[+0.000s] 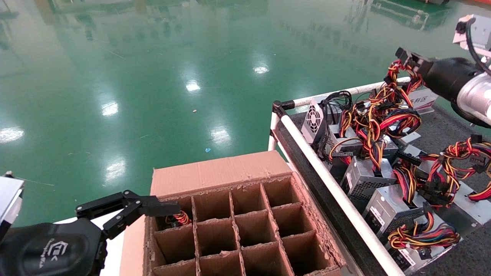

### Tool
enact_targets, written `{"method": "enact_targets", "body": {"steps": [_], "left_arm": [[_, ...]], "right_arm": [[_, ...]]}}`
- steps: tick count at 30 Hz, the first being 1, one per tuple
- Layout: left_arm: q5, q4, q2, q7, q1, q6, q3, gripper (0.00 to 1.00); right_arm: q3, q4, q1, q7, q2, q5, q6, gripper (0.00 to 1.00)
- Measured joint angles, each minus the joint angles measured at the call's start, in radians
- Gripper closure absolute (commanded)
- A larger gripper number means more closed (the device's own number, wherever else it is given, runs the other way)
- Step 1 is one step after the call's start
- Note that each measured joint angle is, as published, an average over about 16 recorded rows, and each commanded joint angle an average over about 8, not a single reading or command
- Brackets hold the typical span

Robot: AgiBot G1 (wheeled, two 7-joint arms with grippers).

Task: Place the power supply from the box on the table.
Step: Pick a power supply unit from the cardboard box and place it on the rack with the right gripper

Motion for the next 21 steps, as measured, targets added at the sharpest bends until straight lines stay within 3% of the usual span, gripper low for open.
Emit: {"method": "enact_targets", "body": {"steps": [13, 21], "left_arm": [[0.0, 0.0, 0.0, 0.0, 0.0, 0.0, 0.0, 0.0], [0.0, 0.0, 0.0, 0.0, 0.0, 0.0, 0.0, 0.0]], "right_arm": [[-0.014, 0.003, -0.012, -0.01, 0.016, -0.02, -0.037, 1.0], [-0.029, 0.015, -0.019, -0.061, 0.025, -0.043, 0.024, 1.0]]}}
